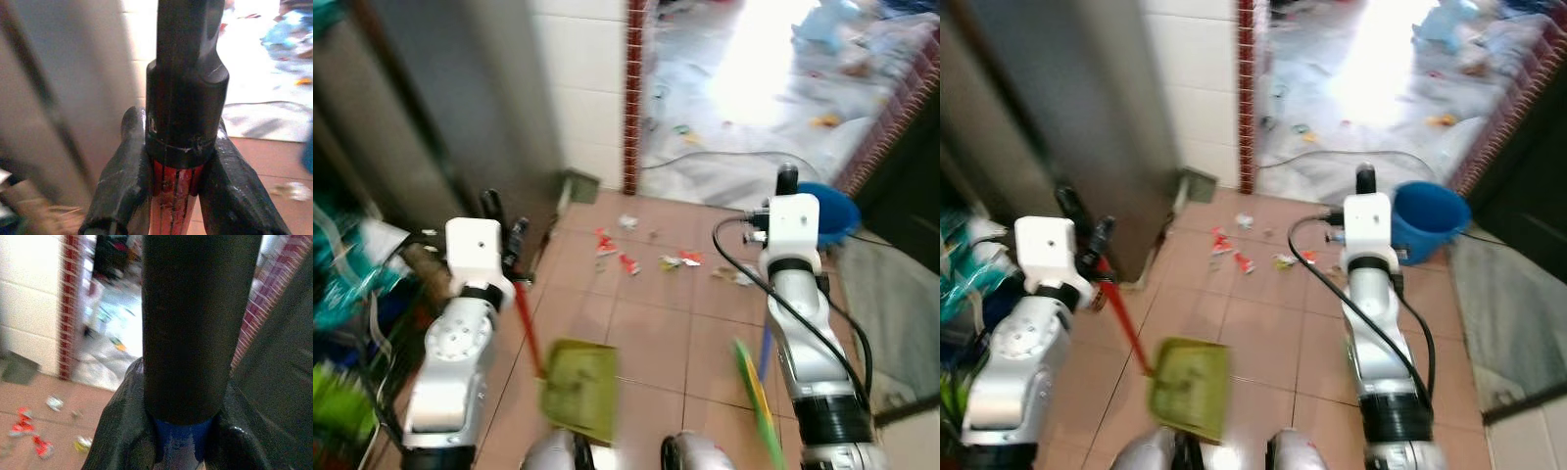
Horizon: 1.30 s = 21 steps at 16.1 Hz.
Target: Sweep floor
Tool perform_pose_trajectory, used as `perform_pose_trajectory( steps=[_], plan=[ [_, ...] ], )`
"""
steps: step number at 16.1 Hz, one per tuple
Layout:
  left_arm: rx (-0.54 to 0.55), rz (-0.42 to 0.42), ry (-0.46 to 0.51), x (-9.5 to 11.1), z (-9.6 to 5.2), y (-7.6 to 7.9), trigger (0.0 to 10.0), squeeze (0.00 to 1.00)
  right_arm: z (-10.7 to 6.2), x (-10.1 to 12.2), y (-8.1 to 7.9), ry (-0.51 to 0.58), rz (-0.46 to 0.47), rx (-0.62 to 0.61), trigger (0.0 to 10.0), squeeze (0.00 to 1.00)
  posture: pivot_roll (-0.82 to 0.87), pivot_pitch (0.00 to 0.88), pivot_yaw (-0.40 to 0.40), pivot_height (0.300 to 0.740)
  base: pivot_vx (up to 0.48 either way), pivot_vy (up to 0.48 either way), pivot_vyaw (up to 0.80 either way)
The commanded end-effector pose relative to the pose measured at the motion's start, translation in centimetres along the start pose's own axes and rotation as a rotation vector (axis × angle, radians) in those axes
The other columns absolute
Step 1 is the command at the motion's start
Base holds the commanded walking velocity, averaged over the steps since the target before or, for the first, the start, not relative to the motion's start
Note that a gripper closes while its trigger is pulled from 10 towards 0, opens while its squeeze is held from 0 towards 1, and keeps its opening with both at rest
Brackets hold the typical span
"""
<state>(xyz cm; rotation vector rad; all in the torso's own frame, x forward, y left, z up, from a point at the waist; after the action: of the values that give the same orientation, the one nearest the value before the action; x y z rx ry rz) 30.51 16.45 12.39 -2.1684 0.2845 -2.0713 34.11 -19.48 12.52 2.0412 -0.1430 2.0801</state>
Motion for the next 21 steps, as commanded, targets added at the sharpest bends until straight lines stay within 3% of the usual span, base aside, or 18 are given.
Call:
perform_pose_trajectory(
  steps=[1,9,18,19,21],
  plan=[
    [-0.011,-0.001,0.072,1.4,0.2,0.2,10.0,0.0,0.2,0.8,0.8,0.038,0.0,-0.025,10.0,0.0,-0.04,0.081,0.035,0.74,0.289,0.0,-0.8],
    [-0.027,-0.044,0.079,1.6,0.1,1.2,10.0,0.0,0.0,0.4,0.3,0.031,-0.004,0.02,10.0,0.0,-0.04,0.097,0.014,0.74,0.34,0.0,-0.13],
    [0.034,-0.044,0.111,2.6,0.5,0.5,10.0,0.0,0.5,2.7,-0.5,0.119,-0.015,0.064,10.0,0.0,-0.05,0.132,0.015,0.74,0.392,0.245,0.0],
    [0.034,-0.057,0.111,2.6,0.4,0.5,10.0,0.0,0.5,2.7,-0.6,0.116,0.016,0.074,10.0,0.0,-0.05,0.133,0.014,0.74,0.428,0.0,0.0],
    [0.033,-0.076,0.105,2.5,0.4,0.5,10.0,0.0,0.6,2.5,-0.8,0.095,-0.018,0.076,10.0,0.0,-0.05,0.132,0.013,0.74,0.454,0.0,0.0]
  ],
)
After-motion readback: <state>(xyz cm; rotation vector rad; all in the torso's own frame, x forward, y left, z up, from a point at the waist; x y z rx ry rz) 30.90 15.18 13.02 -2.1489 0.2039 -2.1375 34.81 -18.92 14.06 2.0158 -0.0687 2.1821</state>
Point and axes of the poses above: a point about 5 cm out from each wrist's last joint towards the gripper, its own z axis pointing out of the wrist towards the gripper, its own x axis along the axis of the wrist's last joint, y = z × x, the point moved 4 cm from there along z, pointing out of the wrist towards the gripper, and after that the axes turned 12 degrees about z, right-handed, at the moved point
